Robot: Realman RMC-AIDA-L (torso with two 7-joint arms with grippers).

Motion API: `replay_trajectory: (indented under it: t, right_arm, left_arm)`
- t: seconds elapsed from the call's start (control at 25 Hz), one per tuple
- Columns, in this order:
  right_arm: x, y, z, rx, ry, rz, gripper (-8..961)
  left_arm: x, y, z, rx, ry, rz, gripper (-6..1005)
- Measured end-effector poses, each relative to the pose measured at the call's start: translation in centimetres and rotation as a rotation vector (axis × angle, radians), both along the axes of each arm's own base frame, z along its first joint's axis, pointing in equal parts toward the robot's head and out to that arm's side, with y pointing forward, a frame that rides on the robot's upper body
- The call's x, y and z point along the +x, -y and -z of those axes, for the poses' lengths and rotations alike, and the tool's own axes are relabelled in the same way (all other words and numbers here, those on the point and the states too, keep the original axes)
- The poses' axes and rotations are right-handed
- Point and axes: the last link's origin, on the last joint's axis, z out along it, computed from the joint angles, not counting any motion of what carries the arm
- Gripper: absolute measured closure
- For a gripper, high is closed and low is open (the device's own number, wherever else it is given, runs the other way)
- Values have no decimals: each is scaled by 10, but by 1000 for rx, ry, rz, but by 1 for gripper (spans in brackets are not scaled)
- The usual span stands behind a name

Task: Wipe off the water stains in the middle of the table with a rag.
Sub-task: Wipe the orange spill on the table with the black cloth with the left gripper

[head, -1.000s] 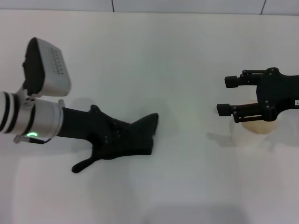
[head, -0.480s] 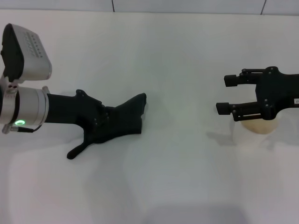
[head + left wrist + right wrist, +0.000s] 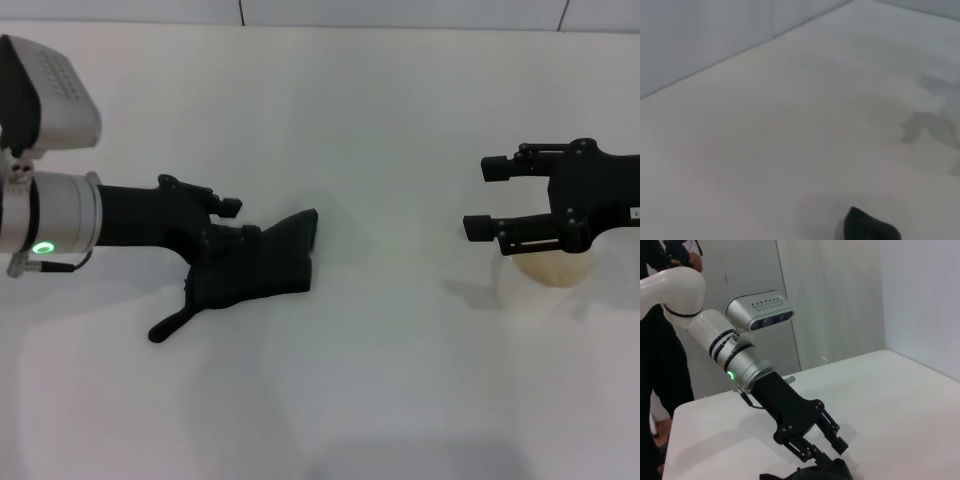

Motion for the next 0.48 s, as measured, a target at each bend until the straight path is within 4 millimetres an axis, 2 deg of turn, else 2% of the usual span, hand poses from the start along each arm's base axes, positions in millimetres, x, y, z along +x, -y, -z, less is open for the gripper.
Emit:
replay_trajectory:
  t: [0.04,0.12,0.48]
  right_arm:
    - [0,0,0,0,0,-1,160]
    - [0,0,0,1,0,-1,160]
    - [1,1,-2,6,3,1,160]
  left_arm:
    - [0,-1,-1,4,6,-12,782]
    - [0,-1,-2,9,14,-26,560]
    - [4,1,-3,-3,12,-1,236]
